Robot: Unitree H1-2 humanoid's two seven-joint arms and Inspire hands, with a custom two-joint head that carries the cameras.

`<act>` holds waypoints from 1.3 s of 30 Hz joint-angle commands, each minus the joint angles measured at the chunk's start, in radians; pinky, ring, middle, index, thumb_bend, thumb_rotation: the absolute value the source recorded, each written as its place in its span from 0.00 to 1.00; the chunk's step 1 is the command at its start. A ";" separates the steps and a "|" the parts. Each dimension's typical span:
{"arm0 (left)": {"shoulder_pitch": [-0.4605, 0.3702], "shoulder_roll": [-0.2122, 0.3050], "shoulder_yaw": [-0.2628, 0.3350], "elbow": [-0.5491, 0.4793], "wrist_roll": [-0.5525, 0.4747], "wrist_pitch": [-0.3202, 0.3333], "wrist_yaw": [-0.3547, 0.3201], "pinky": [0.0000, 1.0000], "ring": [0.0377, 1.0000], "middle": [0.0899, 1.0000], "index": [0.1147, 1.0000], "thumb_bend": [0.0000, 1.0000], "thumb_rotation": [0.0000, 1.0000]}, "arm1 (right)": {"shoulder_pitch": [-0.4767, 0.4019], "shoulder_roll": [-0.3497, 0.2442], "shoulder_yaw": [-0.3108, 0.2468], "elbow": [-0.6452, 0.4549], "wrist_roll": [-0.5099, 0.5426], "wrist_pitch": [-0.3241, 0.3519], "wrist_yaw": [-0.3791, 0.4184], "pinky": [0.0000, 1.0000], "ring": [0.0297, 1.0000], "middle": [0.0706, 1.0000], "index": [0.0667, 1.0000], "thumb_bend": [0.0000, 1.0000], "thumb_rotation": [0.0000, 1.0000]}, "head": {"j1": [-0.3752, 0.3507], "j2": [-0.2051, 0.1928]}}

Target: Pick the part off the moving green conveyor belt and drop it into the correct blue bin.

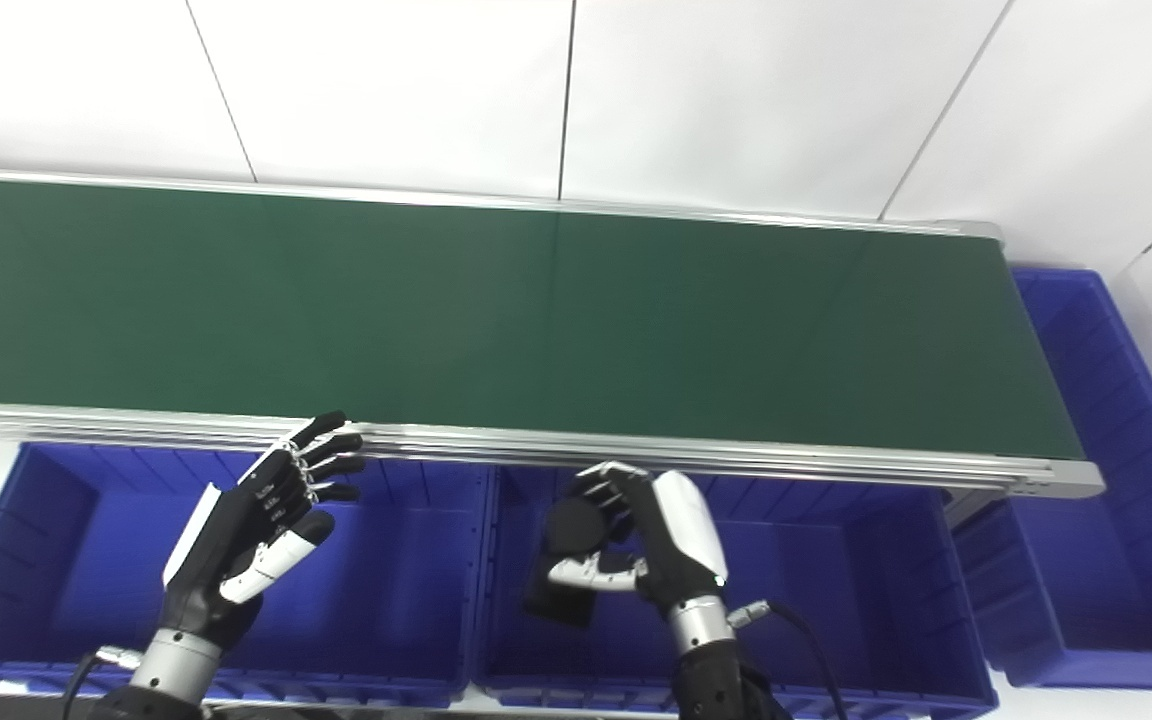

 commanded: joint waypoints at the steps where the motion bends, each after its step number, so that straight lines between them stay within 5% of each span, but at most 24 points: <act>1: -0.010 -0.003 -0.001 -0.015 -0.009 -0.028 -0.004 0.69 0.77 0.80 0.86 0.81 0.60 | -0.019 -0.002 -0.001 -0.034 -0.007 0.020 0.014 0.83 0.90 0.93 0.93 0.88 0.53 | 0.001 0.001; 15: -0.023 -0.003 -0.007 0.013 0.017 -0.053 0.001 0.68 0.76 0.79 0.85 0.81 0.62 | -0.026 -0.009 0.000 -0.031 -0.011 0.018 0.051 0.82 0.91 0.95 0.98 1.00 0.64 | 0.012 -0.021; 23: -0.033 -0.001 -0.015 0.039 0.031 -0.066 -0.003 0.68 0.75 0.79 0.85 0.77 0.60 | 0.018 0.032 -0.016 -0.064 0.100 -0.097 0.004 0.67 0.78 0.85 0.86 0.87 0.64 | 0.038 -0.040; 32: -0.039 0.003 -0.025 0.061 0.050 -0.077 -0.003 0.68 0.76 0.81 0.86 0.76 0.60 | 0.058 0.075 -0.016 -0.075 0.317 -0.216 0.046 0.71 0.78 0.83 0.87 0.83 0.58 | 0.096 -0.066; 39: -0.032 0.000 -0.029 0.068 0.064 -0.083 0.002 0.68 0.76 0.81 0.88 0.75 0.61 | 0.057 0.079 -0.014 -0.047 0.358 -0.249 0.061 0.74 0.80 0.83 0.87 0.88 0.59 | 0.136 -0.085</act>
